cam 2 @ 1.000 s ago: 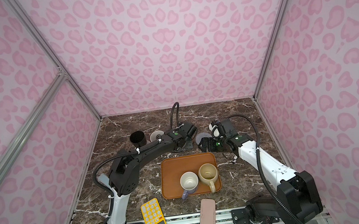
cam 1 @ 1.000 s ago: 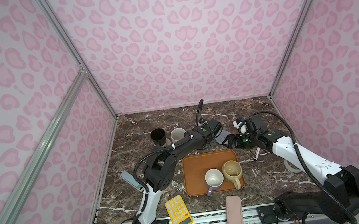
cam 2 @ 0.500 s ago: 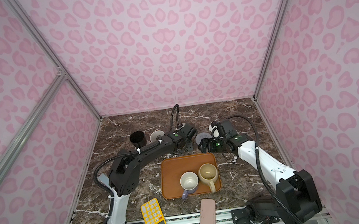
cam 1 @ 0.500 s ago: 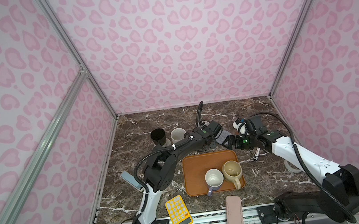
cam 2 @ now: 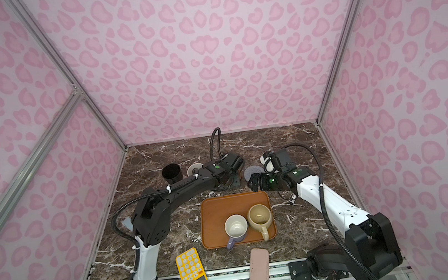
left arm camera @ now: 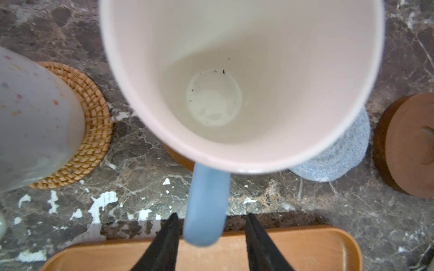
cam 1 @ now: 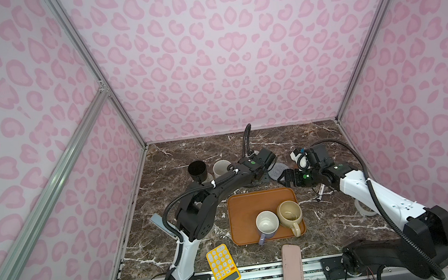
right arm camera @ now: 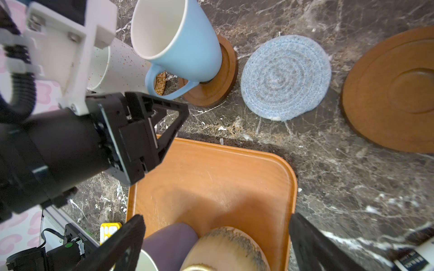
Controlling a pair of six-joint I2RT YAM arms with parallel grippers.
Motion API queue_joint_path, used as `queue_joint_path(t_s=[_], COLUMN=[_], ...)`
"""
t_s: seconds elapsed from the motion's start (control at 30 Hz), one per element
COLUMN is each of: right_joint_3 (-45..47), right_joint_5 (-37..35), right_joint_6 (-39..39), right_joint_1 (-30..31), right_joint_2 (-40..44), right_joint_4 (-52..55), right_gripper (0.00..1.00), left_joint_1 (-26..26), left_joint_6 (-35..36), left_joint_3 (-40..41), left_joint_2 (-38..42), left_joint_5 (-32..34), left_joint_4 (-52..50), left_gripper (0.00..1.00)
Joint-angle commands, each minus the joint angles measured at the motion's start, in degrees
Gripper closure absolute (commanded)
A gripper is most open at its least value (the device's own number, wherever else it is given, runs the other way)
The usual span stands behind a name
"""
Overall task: Place cups on coasters
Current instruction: Place the cup on the coaster.
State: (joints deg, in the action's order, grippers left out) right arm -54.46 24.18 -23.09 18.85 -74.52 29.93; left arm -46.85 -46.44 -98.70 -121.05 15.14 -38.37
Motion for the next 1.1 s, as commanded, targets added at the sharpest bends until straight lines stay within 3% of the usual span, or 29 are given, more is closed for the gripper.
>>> queue_joint_path(t_s=[0.0,0.33,0.73,1.07], right_joint_3=[-0.4,0.1,1.0,1.3], right_joint_5=[-0.4,-0.4,-0.5,-0.5], right_joint_6=[0.8,0.9,0.9,1.1], right_joint_1=[0.0,0.0,0.0,0.0], right_joint_2=[-0.2,-0.1,-0.1,0.5], right_joint_4=[0.6,0.4,-0.3,0.3], right_gripper=[0.03,0.03,0.03,0.04], left_joint_1=[0.4,0.6,0.2,0.2], left_joint_6=[-0.8,3.8,1.5,1.5], left_joint_3=[-0.6,-3.8,-1.1,-0.9], left_joint_2=[-0.4,-2.3,-0.6,0.2], left_joint_5=[1.7,0.2,-2.6,-0.9], left_joint_4=[-0.3,2.3,3.9,2.6], left_gripper=[0.47,0.43,0.49,0.49])
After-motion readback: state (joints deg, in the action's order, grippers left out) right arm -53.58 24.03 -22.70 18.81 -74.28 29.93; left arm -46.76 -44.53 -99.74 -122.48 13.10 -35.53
